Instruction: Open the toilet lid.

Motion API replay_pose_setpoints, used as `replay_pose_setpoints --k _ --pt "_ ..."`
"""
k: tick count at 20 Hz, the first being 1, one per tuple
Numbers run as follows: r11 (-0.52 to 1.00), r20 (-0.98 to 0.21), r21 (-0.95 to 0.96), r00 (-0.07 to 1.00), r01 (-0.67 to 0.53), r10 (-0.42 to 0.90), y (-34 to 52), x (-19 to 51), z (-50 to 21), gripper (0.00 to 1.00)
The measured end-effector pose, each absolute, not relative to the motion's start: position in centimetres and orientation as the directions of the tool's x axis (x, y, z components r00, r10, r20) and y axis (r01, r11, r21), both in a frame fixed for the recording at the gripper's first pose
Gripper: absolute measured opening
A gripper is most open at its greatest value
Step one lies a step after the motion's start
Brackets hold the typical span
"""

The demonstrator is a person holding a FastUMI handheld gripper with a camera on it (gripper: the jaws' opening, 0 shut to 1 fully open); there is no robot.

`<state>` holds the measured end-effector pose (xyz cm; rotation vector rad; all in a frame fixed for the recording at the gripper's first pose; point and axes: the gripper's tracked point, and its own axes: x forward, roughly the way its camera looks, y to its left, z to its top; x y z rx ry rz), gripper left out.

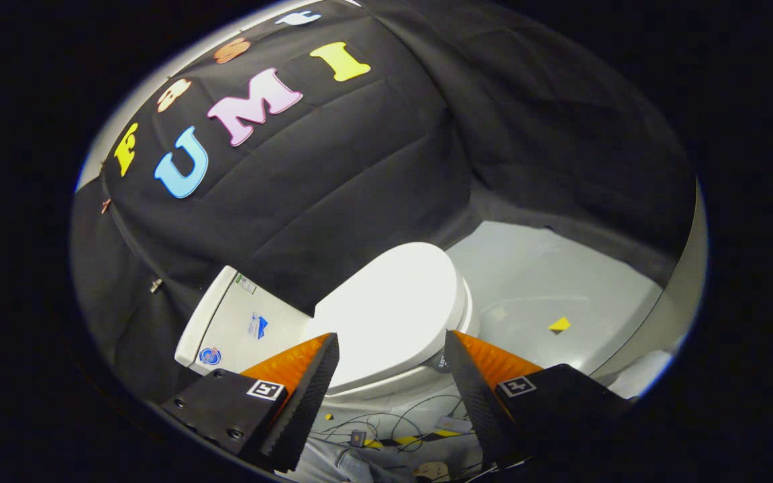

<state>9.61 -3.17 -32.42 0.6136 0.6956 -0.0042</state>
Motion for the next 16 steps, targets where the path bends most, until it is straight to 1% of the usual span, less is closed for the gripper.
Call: replay_pose_setpoints --k 6,9,11,16 --pt "0.743 -0.671 0.596 0.697 0.304 0.253 -3.5 10.4 -39.9 1.00" --pt "0.691 -0.704 0.622 0.649 0.368 0.289 -3.8 10.4 -44.0 0.99" --pt "0.660 -0.729 0.621 0.621 0.423 0.288 -4.1 10.5 -46.6 0.98" --pt "0.587 -0.729 0.659 0.589 0.469 0.348 -3.2 11.0 -49.7 0.97"
